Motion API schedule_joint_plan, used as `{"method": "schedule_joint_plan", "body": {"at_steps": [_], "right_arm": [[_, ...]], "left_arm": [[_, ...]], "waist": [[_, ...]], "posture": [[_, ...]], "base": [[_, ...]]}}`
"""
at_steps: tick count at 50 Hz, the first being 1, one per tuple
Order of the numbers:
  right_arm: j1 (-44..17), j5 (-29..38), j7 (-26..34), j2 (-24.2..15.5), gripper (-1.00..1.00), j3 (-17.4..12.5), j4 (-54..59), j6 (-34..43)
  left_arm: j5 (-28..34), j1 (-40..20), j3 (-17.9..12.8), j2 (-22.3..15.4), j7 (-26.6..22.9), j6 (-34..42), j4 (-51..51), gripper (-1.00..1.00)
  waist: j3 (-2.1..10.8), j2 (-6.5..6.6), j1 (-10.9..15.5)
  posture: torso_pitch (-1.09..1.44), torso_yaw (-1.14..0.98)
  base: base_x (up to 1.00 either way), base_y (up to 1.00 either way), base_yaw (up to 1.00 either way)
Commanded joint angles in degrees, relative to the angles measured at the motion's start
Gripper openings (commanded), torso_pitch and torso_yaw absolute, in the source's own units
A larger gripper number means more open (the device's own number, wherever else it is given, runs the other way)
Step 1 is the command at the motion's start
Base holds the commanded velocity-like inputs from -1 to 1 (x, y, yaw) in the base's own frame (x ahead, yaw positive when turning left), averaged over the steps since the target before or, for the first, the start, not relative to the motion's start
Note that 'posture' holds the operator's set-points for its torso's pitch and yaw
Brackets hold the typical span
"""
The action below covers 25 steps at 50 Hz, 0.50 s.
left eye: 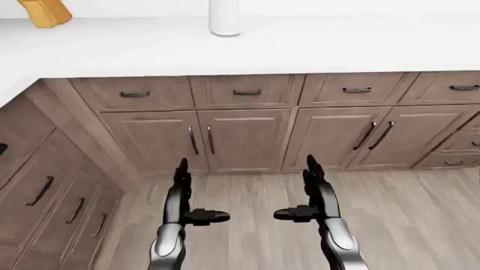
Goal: Navigate to the stove.
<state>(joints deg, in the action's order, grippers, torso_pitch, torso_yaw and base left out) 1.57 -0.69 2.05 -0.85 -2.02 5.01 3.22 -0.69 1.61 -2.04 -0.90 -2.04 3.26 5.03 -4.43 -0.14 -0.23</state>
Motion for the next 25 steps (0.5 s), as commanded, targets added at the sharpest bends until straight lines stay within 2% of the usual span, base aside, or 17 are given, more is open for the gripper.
{"method": "schedule_joint_plan", "body": {"at_steps": [1, 3, 4, 5, 7, 8, 14, 16, 17, 19, 23, 24, 25], "right_arm": [[-1.7, 0.0, -0.1, -0.2, 1.00, 0.0, -4.6, -3.1], [-1.6, 0.0, -0.1, -0.2, 1.00, 0.0, -5.0, -2.8], [-1.4, 0.0, -0.2, -0.1, 1.00, 0.1, -5.5, -2.5], [-1.3, 0.1, -0.2, -0.1, 1.00, 0.1, -5.8, -2.3], [-1.7, 0.0, -0.2, -0.1, 1.00, 0.0, -4.5, -3.2], [-1.7, 0.1, -0.2, -0.1, 1.00, 0.0, -4.8, -2.9], [-1.4, 0.3, -0.2, -0.2, 1.00, 0.1, -5.3, -2.6], [-1.2, 0.8, -0.8, -0.1, 1.00, 0.3, -7.7, -0.9], [-0.6, 0.4, -0.6, -0.1, 1.00, 0.1, -11.8, -0.3], [-0.4, 0.5, -1.9, -0.3, 1.00, -0.2, -24.8, 8.2], [-1.5, -0.9, -2.1, -0.8, 1.00, -1.9, -44.4, 22.9], [-3.5, -1.0, -2.3, -1.4, 1.00, -2.2, -51.4, 29.9], [-4.8, -0.7, -2.3, -1.7, 1.00, -2.1, -54.6, 33.8]], "left_arm": [[-0.5, -1.7, -0.3, -0.2, -0.1, -3.3, -4.8, 1.00], [-0.5, -1.7, -0.3, -0.2, -0.1, -3.5, -4.6, 1.00], [-0.5, -1.6, -0.3, -0.2, -0.2, -3.4, -4.8, 1.00], [-0.5, -1.4, -0.3, -0.2, -0.2, -3.3, -5.0, 1.00], [-0.5, -1.5, -0.3, -0.3, -0.2, -3.3, -5.0, 1.00], [-0.5, -1.5, -0.3, -0.2, -0.2, -3.2, -5.1, 1.00], [-0.4, -1.7, -0.3, -0.2, -0.2, -3.2, -4.8, 1.00], [-5.0, -3.0, -2.3, -0.3, -0.9, 0.1, -6.8, 1.00], [-2.6, -3.4, -2.1, -1.1, -0.1, -2.2, -7.3, 1.00], [-2.8, -4.1, -3.5, -1.4, 2.6, 4.7, -15.7, 1.00], [-5.4, -3.5, -5.8, -2.4, 2.9, 20.5, -39.1, 1.00], [-7.3, -5.0, -7.8, -3.0, 3.5, 26.6, -45.9, 1.00], [-8.3, -6.0, -8.8, -3.4, 3.8, 30.1, -49.8, 1.00]], "waist": [[0.05, -0.45, -0.1], [3.53, -0.06, 0.4], [2.97, -0.07, 0.4], [0.97, -0.36, 0.4], [3.92, -0.42, 0.4], [4.26, -0.40, 0.4], [4.47, -0.25, 0.5], [4.73, -0.26, 0.5], [4.81, -0.25, 0.5], [5.18, -0.24, 0.6], [5.23, -0.15, 0.5], [5.08, -0.16, 0.5], [5.17, -0.21, 0.5]], "posture": [[0.00, 0.00], [0.00, 0.00], [0.00, 0.00], [0.00, 0.00], [0.00, 0.00], [0.00, 0.00], [0.00, 0.00], [0.00, 0.00], [0.00, 0.00], [0.00, 0.00], [0.00, 0.00], [0.00, 0.00], [0.00, 0.00]], "base": [[0.00, 0.00, 0.00], [0.00, 0.00, 0.00], [0.00, 0.00, 0.00], [0.00, 0.00, 0.00], [0.00, 0.00, 0.00], [0.00, 0.00, 0.00], [0.00, 0.00, 0.00], [0.00, 0.00, 0.00], [0.00, 0.00, 0.00], [0.00, 0.00, 0.00], [0.00, 0.00, 0.00], [0.00, 0.00, 0.00], [0.00, 0.00, 0.00]]}}
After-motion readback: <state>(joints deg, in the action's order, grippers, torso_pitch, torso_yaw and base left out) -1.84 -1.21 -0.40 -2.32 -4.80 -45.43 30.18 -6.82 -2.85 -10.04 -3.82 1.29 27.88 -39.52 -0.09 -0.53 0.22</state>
